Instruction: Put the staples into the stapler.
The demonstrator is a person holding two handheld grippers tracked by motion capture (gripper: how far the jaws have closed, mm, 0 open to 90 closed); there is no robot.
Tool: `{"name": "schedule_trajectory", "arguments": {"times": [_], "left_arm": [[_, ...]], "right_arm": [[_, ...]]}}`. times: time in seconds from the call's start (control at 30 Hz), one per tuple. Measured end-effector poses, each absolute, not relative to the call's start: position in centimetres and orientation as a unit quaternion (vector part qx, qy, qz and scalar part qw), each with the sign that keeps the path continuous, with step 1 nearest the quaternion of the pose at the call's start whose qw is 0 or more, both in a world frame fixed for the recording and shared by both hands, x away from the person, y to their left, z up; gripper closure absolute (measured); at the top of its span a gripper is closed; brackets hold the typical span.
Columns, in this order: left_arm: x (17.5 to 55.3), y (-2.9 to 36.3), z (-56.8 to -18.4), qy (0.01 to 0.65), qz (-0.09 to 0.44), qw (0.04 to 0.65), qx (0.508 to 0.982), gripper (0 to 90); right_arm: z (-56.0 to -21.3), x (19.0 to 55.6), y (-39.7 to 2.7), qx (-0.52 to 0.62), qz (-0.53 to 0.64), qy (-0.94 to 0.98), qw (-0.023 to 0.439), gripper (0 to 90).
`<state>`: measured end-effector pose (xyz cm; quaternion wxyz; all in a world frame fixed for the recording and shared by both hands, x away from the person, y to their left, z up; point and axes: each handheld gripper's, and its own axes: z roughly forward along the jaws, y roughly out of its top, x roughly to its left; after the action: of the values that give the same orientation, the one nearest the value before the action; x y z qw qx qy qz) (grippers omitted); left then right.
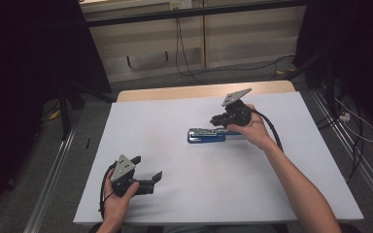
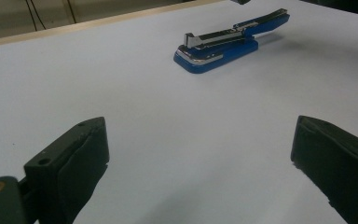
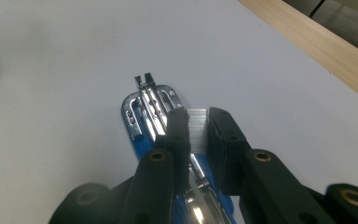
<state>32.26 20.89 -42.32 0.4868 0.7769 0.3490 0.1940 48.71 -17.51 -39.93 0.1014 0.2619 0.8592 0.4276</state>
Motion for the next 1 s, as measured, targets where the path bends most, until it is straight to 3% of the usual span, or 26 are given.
{"name": "schedule_trajectory", "arguments": {"times": [1.0], "left_arm": [[32.3,21.0,-42.3,0.35,0.194,0.487,0.776,4.3]], "right_arm": [[-40.3,49.4,-13.5,0.234,0.455,0.856,0.082,78.9]]}}
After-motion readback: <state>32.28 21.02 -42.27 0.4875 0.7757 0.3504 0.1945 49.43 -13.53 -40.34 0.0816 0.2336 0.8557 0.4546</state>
